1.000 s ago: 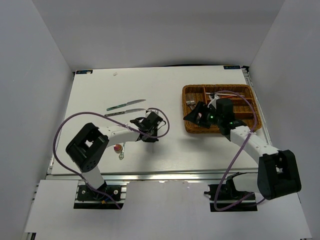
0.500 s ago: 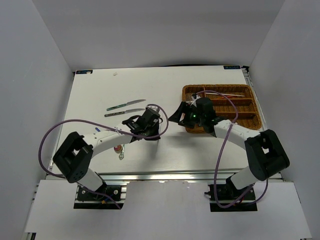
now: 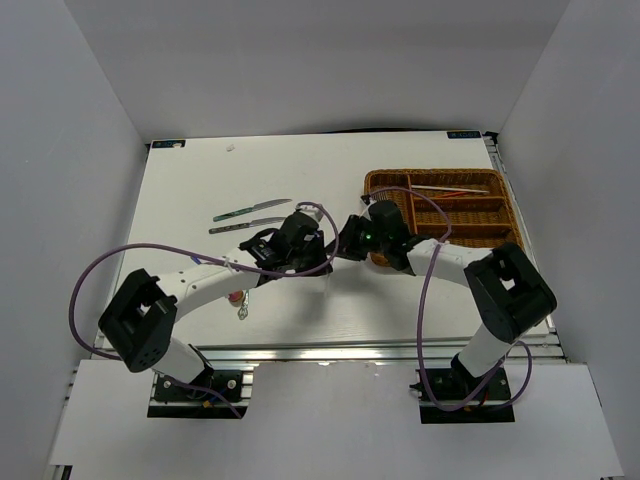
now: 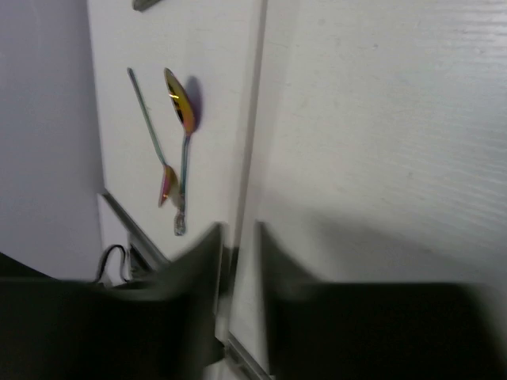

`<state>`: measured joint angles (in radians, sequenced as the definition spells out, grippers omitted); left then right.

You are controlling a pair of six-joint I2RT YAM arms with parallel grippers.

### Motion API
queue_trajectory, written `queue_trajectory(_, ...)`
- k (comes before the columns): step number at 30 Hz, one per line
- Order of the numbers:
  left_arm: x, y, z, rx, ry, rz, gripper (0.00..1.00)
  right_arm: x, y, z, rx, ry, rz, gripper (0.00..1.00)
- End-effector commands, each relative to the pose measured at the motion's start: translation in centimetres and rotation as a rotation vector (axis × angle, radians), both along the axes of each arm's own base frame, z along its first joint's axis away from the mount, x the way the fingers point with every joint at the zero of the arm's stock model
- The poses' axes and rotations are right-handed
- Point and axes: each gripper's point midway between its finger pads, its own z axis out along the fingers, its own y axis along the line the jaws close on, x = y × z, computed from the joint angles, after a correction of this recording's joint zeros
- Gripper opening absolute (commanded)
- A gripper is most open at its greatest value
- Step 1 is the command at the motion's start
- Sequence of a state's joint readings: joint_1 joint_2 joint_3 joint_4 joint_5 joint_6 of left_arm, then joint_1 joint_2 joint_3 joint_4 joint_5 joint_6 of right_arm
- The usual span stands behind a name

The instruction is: Sort the eating utensils into containers

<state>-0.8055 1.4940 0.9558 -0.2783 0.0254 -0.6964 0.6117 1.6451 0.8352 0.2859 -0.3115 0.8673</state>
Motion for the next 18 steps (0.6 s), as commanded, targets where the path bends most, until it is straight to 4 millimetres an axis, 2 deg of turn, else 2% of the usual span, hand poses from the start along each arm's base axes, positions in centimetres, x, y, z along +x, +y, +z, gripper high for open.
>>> queue_trajectory(1,0.1,-0.8,2.6,-0.057,-0.052,-0.025,0.00,0.8,1.7,3.1,0.116,-0.061,0.012,0.09)
queue_trajectory(2,0.3,-0.6,2.7,-0.045,-0.061,-0.022,0.00,0.9,1.6,3.2,0.118,-0.063,0.001,0.00)
queue_trajectory(3,0.6,-0.3,2.9,-0.028,-0.073,-0.015,0.06,1.0,1.5,3.2,0.117,-0.058,-0.011,0.00)
queue_trajectory(4,0.8,0.5,2.7,0.018,-0.082,0.005,0.18,1.4,1.1,3.6,0.120,-0.065,-0.030,0.00)
queue_trajectory(5,1.4,0.5,3.9,0.021,-0.108,0.017,0.48,1.8,0.7,3.7,0.119,-0.059,-0.062,0.00)
queue_trajectory(7,2.0,2.4,4.6,0.101,-0.135,0.074,0.69,3.2,-0.6,4.3,0.131,-0.056,-0.123,0.00)
queue_trajectory(8,2.6,4.0,5.8,0.154,-0.173,0.131,0.98,5.0,-2.3,4.9,0.142,-0.061,-0.208,0.00)
queue_trajectory(9,3.1,4.7,7.2,0.170,-0.203,0.164,0.98,6.0,-3.3,5.3,0.152,-0.055,-0.261,0.00)
queue_trajectory(10,2.8,6.2,7.2,0.225,-0.200,0.191,0.98,7.2,-4.5,5.7,0.152,-0.061,-0.322,0.00)
queue_trajectory(12,3.4,8.9,9.0,0.295,-0.270,0.281,0.98,10.6,-9.6,5.6,0.088,-0.055,-0.541,0.00)
queue_trajectory(13,3.1,10.2,9.3,0.342,-0.275,0.301,0.98,12.2,-11.0,6.8,0.089,-0.072,-0.619,0.00)
queue_trajectory(14,3.3,11.5,9.8,0.380,-0.303,0.340,0.98,14.0,-14.2,6.7,0.064,-0.065,-0.739,0.00)
queue_trajectory(15,3.1,12.3,10.6,0.384,-0.321,0.356,0.98,15.0,-16.9,5.9,0.011,-0.045,-0.858,0.00)
queue_trajectory(16,2.7,13.2,10.5,0.410,-0.320,0.361,0.98,16.6,-18.5,7.1,0.024,-0.055,-0.930,0.00)
queue_trajectory(17,2.6,13.7,10.7,0.420,-0.326,0.365,0.98,18.0,-21.6,6.2,0.033,-0.006,-1.040,0.00)
queue_trajectory(18,2.3,14.2,11.0,0.418,-0.336,0.372,0.98,18.5,-23.4,5.4,0.014,0.030,-1.110,0.00)
